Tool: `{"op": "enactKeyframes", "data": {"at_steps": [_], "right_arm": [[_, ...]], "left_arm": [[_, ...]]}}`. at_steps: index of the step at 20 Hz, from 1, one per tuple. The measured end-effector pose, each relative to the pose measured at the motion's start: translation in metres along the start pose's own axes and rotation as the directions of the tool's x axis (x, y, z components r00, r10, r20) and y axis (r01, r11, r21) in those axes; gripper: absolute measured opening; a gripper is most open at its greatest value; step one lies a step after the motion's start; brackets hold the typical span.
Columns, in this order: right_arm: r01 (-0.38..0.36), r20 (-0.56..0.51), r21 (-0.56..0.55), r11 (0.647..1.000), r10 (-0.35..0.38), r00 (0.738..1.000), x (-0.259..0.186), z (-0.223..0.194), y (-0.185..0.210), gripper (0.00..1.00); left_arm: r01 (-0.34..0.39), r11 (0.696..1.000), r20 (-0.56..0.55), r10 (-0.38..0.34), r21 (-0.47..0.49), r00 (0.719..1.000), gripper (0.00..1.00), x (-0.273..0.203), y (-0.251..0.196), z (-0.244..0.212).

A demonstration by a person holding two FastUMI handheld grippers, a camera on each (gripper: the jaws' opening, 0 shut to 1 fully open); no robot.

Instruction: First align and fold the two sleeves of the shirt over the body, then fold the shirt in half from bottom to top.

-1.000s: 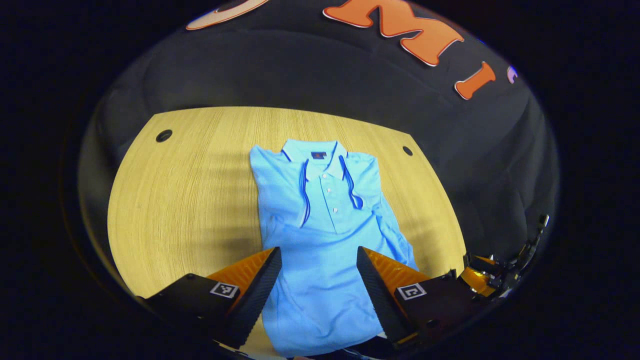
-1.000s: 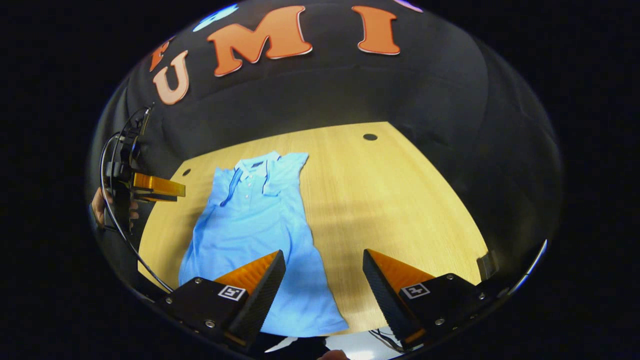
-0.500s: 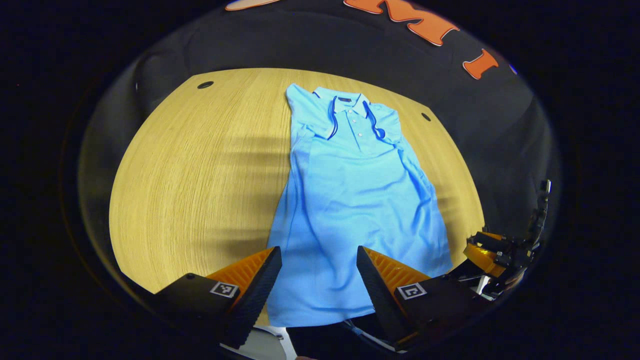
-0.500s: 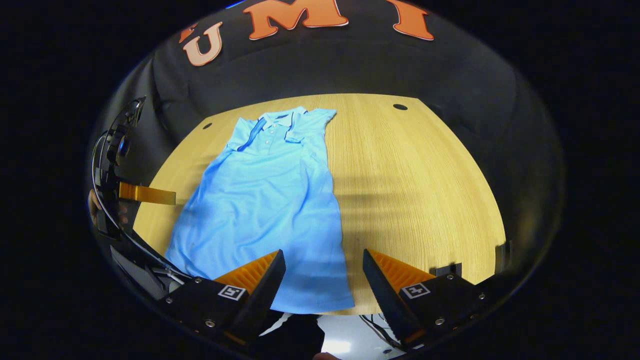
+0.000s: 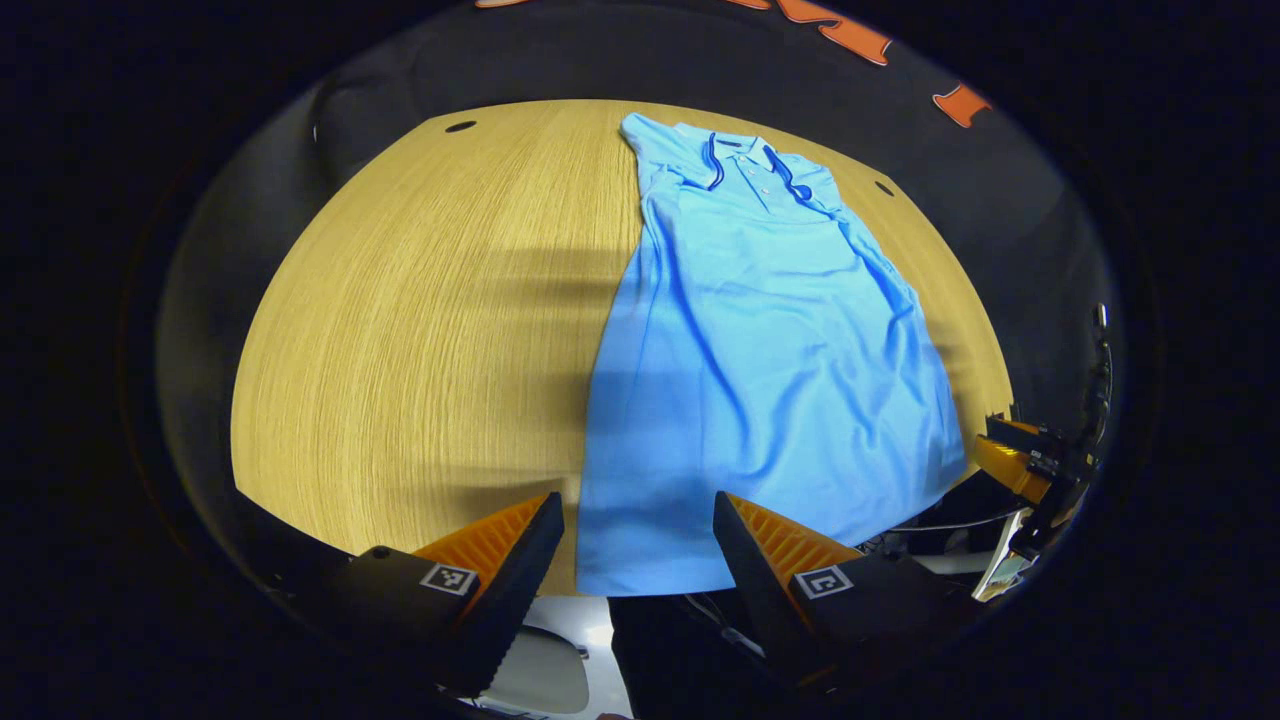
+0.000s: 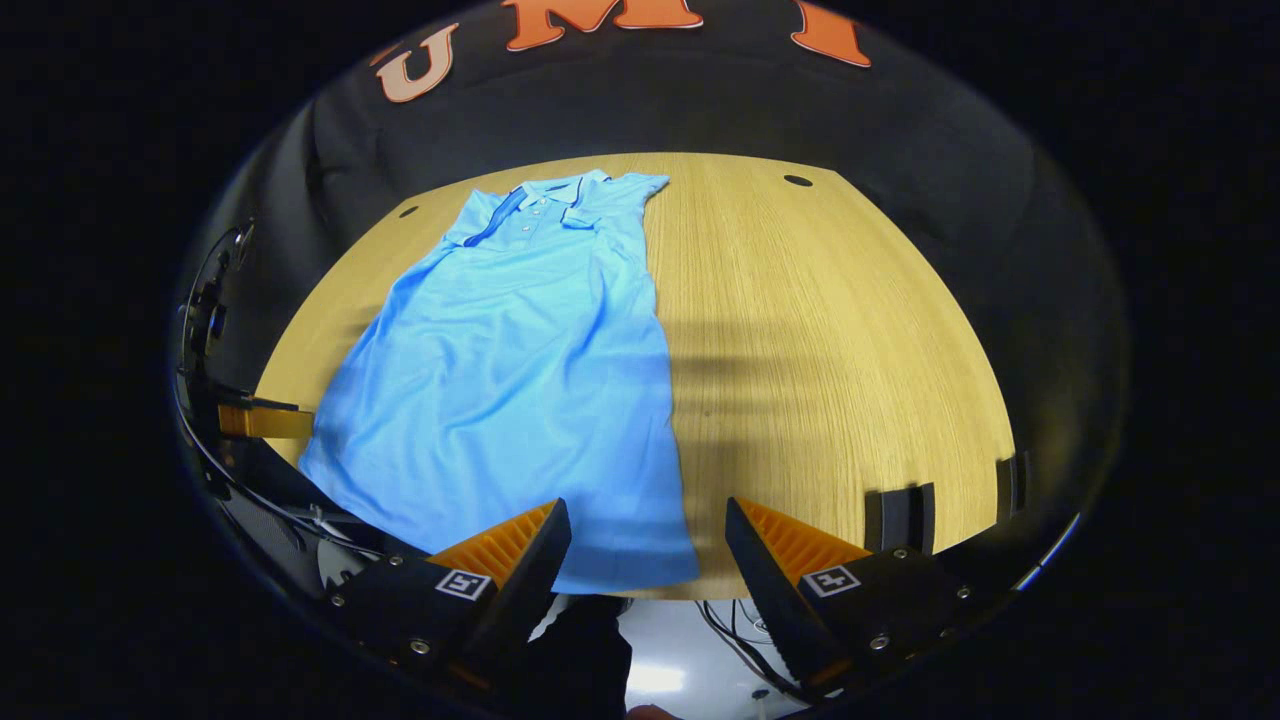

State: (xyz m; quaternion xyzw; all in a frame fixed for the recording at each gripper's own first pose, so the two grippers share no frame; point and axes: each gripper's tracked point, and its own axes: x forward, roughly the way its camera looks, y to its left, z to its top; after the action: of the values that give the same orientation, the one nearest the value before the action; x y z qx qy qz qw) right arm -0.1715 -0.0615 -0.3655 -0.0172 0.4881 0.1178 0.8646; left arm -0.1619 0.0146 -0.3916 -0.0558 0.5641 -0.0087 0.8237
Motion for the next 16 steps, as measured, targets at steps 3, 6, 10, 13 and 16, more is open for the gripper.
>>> {"op": "enactKeyframes", "data": {"at_steps": [3,6,10,13,16], "right_arm": [[0.011,-0.017,-0.023,1.000,-0.011,1.000,0.005,-0.009,0.002,0.97],[0.020,-0.042,-0.031,0.999,-0.021,0.999,0.011,-0.020,0.005,0.98],[0.017,-0.076,-0.038,0.999,-0.019,0.997,0.017,-0.037,0.009,0.97],[0.029,-0.078,-0.032,0.999,-0.032,0.996,0.022,-0.039,0.010,0.96],[0.048,-0.056,-0.002,0.999,-0.048,0.997,0.024,-0.036,0.006,0.91]], "left_arm": [[-0.012,1.000,-0.018,0.012,0.001,1.000,0.99,0.004,0.006,-0.019],[-0.026,1.000,-0.016,0.026,0.005,1.000,1.00,0.007,0.010,-0.032],[-0.061,0.997,0.017,0.061,0.040,0.998,0.98,0.011,0.011,-0.032],[-0.107,0.989,0.034,0.104,0.100,0.994,0.98,0.014,0.010,-0.034],[-0.111,0.990,0.055,0.106,0.087,0.993,0.97,0.011,0.006,-0.035]]}}
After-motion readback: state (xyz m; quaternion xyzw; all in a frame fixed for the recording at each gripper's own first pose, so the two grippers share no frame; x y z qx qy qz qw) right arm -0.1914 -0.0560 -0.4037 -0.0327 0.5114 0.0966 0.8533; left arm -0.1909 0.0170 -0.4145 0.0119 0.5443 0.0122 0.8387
